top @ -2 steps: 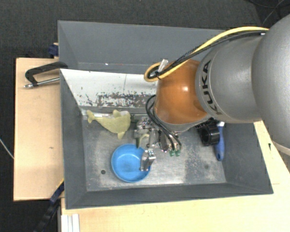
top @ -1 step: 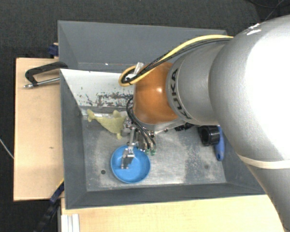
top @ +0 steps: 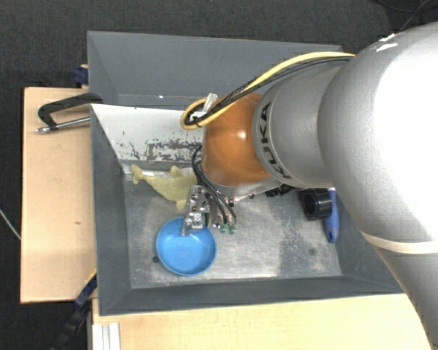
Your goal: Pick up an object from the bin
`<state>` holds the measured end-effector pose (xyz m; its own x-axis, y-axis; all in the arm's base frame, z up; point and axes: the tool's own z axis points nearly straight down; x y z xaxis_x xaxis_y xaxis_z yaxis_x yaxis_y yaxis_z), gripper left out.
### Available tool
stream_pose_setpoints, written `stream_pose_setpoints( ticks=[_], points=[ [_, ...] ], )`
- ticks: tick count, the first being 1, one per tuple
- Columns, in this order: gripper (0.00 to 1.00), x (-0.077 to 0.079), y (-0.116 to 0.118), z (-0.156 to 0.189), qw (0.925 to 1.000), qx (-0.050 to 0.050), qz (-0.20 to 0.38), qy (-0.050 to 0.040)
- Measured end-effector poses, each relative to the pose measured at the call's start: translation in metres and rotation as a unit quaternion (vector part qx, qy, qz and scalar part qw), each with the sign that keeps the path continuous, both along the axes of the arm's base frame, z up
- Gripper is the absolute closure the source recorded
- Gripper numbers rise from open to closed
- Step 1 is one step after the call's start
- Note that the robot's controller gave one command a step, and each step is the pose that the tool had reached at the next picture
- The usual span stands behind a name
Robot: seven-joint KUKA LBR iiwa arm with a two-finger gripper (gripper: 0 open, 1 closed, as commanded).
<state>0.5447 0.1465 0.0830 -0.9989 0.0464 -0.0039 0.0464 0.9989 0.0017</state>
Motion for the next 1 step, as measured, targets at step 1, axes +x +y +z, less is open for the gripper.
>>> stream_pose_setpoints(
  ticks=[1],
  points=[
    [1.00,0.0176,0.0088,0.1483,0.9924,0.000,0.123,-0.0048]
  ],
)
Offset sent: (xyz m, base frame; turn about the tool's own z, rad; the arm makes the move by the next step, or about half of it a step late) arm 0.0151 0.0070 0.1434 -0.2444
